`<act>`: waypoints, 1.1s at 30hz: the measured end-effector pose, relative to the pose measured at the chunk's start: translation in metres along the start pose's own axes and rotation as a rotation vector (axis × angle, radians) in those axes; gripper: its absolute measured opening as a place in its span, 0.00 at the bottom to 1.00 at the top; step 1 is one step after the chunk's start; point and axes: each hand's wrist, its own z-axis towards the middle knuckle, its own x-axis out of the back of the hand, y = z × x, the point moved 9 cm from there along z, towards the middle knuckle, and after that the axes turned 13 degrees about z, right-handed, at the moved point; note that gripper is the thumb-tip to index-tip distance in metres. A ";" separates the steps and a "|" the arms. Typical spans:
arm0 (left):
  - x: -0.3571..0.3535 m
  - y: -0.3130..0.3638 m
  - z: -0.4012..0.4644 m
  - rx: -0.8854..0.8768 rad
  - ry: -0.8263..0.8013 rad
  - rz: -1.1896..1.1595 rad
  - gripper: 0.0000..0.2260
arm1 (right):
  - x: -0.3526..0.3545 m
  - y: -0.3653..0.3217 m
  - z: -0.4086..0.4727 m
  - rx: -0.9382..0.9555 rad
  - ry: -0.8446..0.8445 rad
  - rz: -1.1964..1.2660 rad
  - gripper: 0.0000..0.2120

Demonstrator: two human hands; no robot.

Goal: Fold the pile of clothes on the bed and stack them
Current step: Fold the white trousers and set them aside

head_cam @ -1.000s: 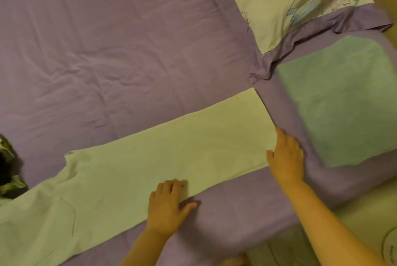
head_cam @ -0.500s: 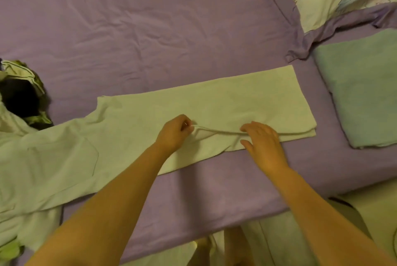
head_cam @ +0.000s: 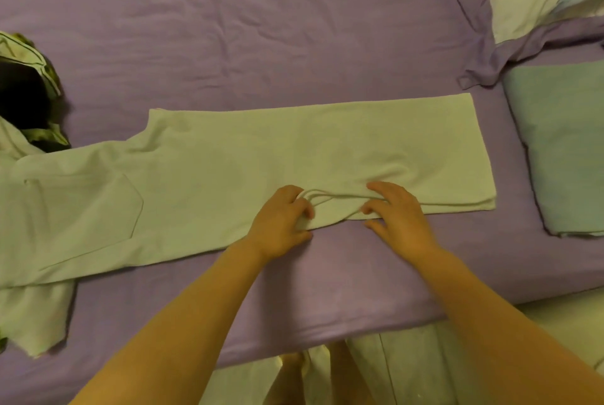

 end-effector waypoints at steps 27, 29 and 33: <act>-0.002 -0.015 -0.020 0.252 0.069 -0.140 0.13 | 0.013 0.018 0.012 -0.059 -0.111 -0.244 0.14; -0.004 -0.009 -0.020 0.206 0.060 -0.083 0.13 | 0.023 0.027 0.002 -0.048 -0.124 -0.212 0.10; -0.010 0.002 -0.009 0.176 0.011 -0.082 0.16 | 0.039 0.043 -0.011 -0.087 -0.049 -0.219 0.12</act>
